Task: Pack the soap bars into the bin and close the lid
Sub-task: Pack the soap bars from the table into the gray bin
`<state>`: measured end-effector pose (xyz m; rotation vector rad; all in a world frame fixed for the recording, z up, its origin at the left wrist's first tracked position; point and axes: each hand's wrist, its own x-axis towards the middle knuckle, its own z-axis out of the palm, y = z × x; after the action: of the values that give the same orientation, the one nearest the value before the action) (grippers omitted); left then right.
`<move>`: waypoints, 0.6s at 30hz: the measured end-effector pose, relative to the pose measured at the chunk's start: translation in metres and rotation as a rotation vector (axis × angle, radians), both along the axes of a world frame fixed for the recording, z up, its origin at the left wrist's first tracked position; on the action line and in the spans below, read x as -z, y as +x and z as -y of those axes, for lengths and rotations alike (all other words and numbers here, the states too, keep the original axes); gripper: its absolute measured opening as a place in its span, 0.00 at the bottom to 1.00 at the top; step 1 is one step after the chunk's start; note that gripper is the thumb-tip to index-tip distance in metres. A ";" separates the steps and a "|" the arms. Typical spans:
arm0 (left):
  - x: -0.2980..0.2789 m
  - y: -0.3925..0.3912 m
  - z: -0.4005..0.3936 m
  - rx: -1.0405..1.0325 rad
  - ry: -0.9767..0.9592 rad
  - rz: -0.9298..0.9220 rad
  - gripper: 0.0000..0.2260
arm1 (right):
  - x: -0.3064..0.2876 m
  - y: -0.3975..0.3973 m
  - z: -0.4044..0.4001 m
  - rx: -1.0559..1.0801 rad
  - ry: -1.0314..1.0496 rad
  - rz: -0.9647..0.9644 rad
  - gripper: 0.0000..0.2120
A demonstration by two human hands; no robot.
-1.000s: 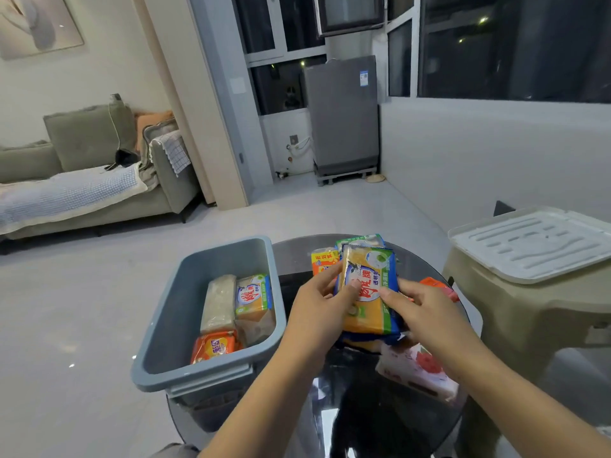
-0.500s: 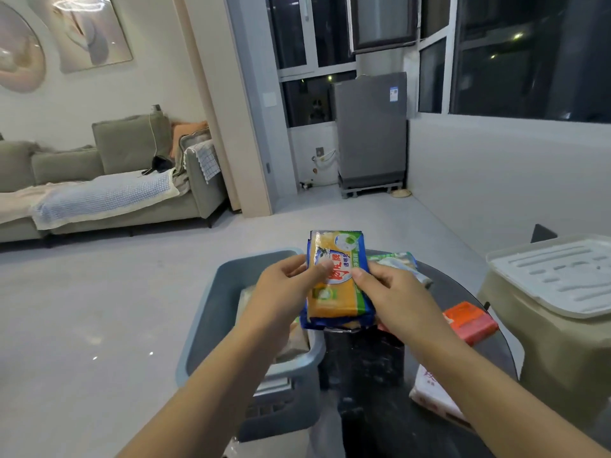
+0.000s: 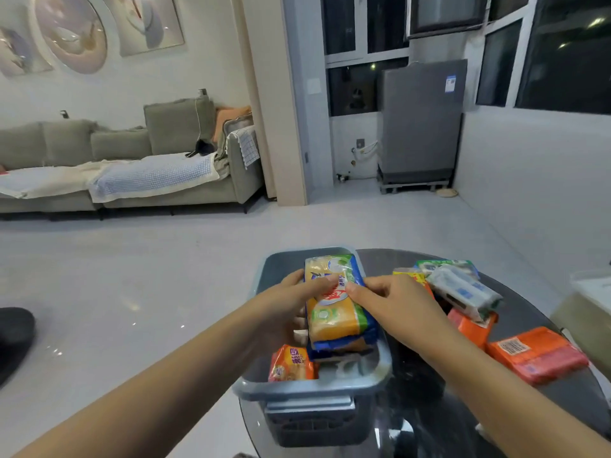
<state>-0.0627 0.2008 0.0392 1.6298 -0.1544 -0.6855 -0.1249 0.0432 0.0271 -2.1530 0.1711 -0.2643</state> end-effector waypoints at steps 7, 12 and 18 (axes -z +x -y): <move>0.025 0.009 -0.008 0.035 0.057 -0.175 0.18 | 0.010 0.007 0.008 -0.043 -0.061 -0.081 0.12; 0.045 0.009 -0.006 0.063 0.090 -0.192 0.14 | 0.020 0.015 0.013 0.040 -0.080 0.031 0.11; 0.045 0.017 0.000 0.120 0.166 -0.199 0.09 | 0.040 0.021 0.015 -0.054 -0.127 0.026 0.19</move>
<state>-0.0461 0.2010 -0.0059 1.7088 -0.0511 -0.9695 -0.1040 0.0277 -0.0125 -2.2749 0.0827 -0.2783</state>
